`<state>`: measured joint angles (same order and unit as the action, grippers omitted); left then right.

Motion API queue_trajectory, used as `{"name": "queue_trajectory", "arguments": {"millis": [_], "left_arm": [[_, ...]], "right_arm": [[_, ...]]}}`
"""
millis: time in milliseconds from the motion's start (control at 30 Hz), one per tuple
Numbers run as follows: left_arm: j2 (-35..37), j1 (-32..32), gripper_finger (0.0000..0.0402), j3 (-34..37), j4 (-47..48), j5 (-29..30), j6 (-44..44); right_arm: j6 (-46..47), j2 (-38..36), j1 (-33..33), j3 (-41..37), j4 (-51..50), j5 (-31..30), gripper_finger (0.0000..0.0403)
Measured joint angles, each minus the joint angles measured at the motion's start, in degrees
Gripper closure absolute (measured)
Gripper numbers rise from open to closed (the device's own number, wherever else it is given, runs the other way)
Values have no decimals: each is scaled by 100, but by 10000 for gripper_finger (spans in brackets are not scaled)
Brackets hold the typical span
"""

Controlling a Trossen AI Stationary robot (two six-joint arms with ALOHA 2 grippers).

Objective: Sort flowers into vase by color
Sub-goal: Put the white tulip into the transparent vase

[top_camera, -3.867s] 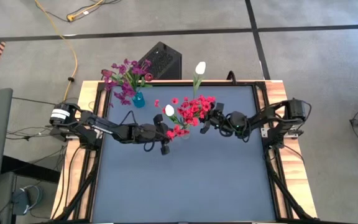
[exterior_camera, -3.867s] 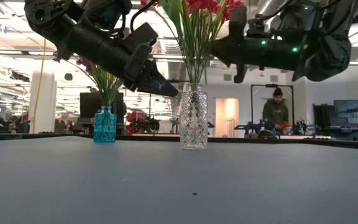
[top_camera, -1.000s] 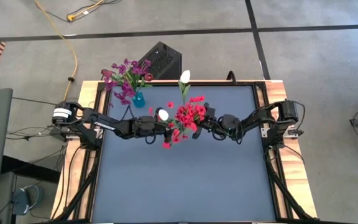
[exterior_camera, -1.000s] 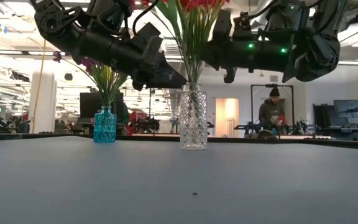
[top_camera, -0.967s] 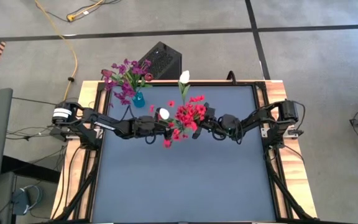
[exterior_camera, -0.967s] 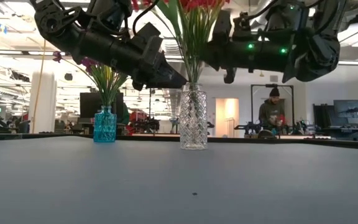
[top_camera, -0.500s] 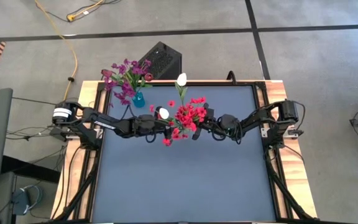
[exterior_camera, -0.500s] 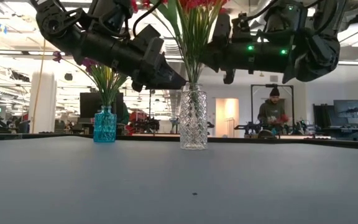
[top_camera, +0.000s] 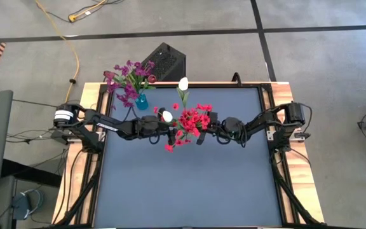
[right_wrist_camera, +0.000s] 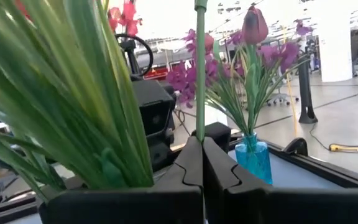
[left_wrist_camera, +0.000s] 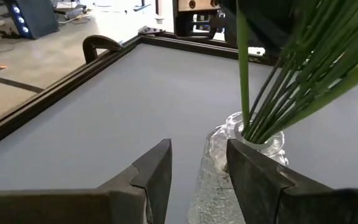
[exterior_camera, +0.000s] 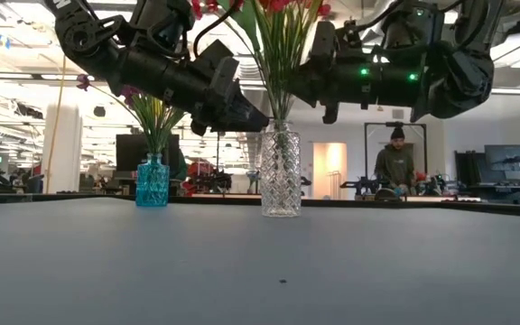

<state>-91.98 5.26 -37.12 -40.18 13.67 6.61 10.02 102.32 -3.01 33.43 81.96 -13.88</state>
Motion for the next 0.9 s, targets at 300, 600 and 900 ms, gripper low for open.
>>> {"name": "queue_trajectory", "arguments": {"millis": [300,600,900], "left_arm": [[0,0,260,0,62,-158,73],[0,0,260,0,138,-195,116],[0,3,260,2,227,-201,63]], "right_arm": [[-280,0,-9,0,-283,58,386],[-472,0,-9,0,-364,212,386],[-684,-727,-88,-658,-406,359,386]]}}
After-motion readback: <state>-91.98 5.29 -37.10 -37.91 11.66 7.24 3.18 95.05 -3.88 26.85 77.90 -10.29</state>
